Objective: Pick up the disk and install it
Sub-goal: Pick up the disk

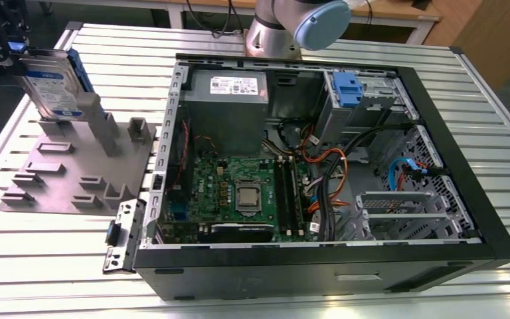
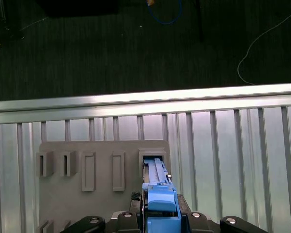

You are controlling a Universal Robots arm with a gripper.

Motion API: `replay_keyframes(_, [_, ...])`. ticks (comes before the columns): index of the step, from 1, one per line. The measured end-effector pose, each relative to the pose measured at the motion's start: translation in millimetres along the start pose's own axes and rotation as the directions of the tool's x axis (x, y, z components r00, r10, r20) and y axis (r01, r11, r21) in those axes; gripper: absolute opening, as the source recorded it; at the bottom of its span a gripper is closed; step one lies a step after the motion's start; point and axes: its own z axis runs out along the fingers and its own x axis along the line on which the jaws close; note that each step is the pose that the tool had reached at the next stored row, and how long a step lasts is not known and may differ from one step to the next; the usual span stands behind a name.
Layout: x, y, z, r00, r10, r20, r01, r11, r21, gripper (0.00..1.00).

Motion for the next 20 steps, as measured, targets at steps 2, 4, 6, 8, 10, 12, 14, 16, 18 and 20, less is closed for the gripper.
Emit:
replay_keyframes(2, [0.0,0.0,-1.8,1.0,0.0,0.0,0.0,1.0,0.0,0.36])
replay_keyframes(4, [0.0,0.0,-2.2,1.0,0.0,0.0,0.0,1.0,0.0,0.36])
replay_keyframes(6, [0.0,0.1,-3.0,1.0,0.0,0.0,0.0,1.0,0.0001,0.36])
replay_keyframes(8, [0.0,0.1,-3.3,1.0,0.0,0.0,0.0,1.0,0.0001,0.36])
replay_keyframes(10, [-0.1,0.1,-3.7,1.0,0.0,0.0,0.0,1.0,0.0,0.36])
replay_keyframes(12, [-0.1,0.1,-4.2,1.0,0.0,0.0,0.0,1.0,0.0,0.36])
replay_keyframes(14, [-0.1,0.1,-4.2,1.0,0.0,0.0,0.0,1.0,0.0001,0.36])
replay_keyframes(16, [0.0,0.1,-4.8,1.0,0.0,-0.0001,0.0,1.0,-0.0003,0.36])
replay_keyframes(18, [-0.1,0.1,-5.4,1.0,0.0,0.0,0.0,1.0,0.0,0.36])
replay_keyframes(20, [-0.1,0.1,-6.1,1.0,0.0,-0.0001,0.0,1.0,-0.0001,0.36])
